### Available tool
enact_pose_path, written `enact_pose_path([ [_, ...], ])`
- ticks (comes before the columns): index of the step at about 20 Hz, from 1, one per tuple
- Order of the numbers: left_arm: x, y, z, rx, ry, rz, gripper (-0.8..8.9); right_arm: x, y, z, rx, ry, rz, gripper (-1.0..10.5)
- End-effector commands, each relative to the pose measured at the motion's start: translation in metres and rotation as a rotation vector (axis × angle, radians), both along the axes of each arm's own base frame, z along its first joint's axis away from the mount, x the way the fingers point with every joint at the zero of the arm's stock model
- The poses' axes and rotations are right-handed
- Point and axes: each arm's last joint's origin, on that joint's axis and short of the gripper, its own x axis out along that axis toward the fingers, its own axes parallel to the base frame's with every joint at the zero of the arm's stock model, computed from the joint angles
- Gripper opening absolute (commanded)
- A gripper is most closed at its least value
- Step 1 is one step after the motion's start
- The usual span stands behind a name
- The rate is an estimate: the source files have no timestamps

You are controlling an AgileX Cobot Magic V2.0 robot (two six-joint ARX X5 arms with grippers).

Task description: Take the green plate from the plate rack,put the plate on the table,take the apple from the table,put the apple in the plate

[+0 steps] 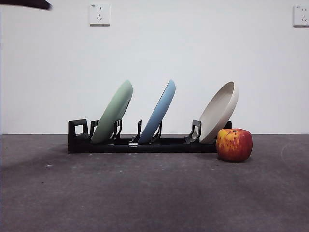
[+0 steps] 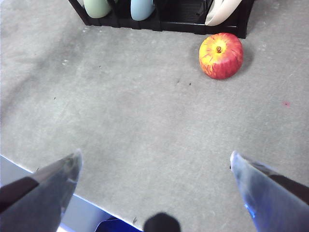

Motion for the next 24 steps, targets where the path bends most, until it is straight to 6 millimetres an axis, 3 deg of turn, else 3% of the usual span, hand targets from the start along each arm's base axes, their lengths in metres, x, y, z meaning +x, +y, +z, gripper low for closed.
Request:
enact_pose_path([
  [1, 0.035, -0.016, -0.004, 0.077, -0.022, -0.026, 6.92, 0.000, 0.000, 0.001, 0.005, -0.002, -0.002, 6.9],
  [8, 0.143, -0.062, -0.047, 0.212, 0.006, 0.031, 6.92, -0.001, 0.000, 0.001, 0.004, 0.006, -0.003, 6.9],
  [12, 0.184, -0.076, -0.073, 0.237, 0.014, 0.068, 6.92, -0.001, 0.000, 0.000, 0.003, 0.018, -0.003, 6.9],
  [18, 0.210, -0.084, -0.098, 0.238, 0.009, 0.075, 6.86, -0.002, 0.000, -0.001, 0.002, 0.021, -0.003, 6.9],
  [19, 0.212, -0.085, -0.102, 0.242, 0.016, 0.074, 6.50, -0.002, 0.000, 0.000, 0.002, 0.021, -0.003, 6.9],
  [24, 0.213, -0.087, -0.107, 0.254, 0.025, 0.085, 2.64, -0.002, 0.000, 0.000, 0.002, 0.021, -0.003, 6.9],
])
